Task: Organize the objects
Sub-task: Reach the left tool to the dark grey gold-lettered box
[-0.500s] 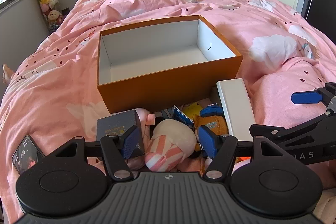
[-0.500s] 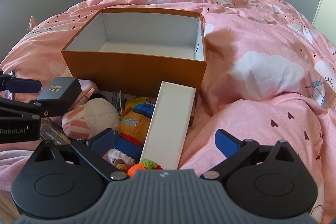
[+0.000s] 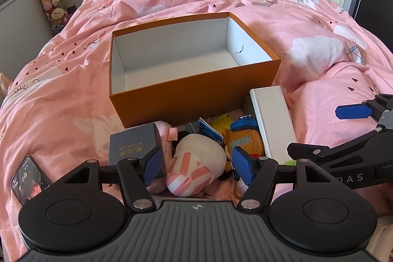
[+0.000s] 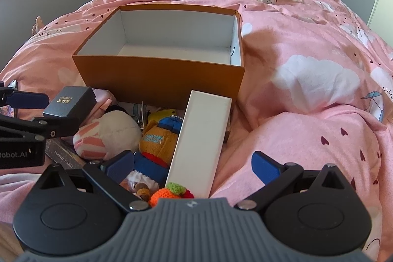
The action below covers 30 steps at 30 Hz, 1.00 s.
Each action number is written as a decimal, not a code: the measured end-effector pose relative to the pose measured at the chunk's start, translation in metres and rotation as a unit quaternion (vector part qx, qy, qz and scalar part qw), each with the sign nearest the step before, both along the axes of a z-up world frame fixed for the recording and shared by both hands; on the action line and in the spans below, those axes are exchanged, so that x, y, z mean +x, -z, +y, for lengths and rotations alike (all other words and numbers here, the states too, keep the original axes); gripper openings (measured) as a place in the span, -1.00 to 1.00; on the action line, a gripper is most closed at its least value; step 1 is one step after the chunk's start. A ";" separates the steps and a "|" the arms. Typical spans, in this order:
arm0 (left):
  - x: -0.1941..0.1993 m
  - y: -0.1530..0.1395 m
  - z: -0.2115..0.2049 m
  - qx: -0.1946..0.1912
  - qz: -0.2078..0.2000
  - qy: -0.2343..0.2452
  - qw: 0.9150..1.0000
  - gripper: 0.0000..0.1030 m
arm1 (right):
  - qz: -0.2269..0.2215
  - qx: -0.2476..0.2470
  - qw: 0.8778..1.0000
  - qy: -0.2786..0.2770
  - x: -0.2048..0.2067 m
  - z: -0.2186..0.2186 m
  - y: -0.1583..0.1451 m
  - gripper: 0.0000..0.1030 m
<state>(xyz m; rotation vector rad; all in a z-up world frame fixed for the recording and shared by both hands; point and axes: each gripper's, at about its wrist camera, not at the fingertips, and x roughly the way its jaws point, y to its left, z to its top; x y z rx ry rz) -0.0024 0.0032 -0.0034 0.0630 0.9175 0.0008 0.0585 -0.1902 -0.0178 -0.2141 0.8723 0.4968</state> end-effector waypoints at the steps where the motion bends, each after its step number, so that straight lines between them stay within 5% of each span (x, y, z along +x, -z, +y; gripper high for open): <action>1: 0.001 0.000 0.002 -0.003 0.004 0.001 1.000 0.39 | 0.000 0.000 1.000 -0.001 0.000 0.001 0.000 0.97; 6: 0.001 0.001 0.015 -0.009 0.018 -0.008 1.000 0.24 | 0.011 0.001 1.000 -0.009 0.004 0.005 0.003 0.90; 16: 0.011 0.007 0.047 0.003 0.034 -0.042 0.999 0.16 | 0.077 0.034 0.996 -0.037 0.032 0.026 0.005 0.20; 22: 0.020 0.013 0.076 -0.033 0.041 -0.072 0.996 0.42 | 0.106 0.049 0.990 -0.073 0.048 0.055 0.007 0.12; 30: 0.035 0.029 0.116 -0.098 0.062 -0.112 0.987 0.51 | 0.118 0.037 0.986 -0.113 0.068 0.095 0.014 0.08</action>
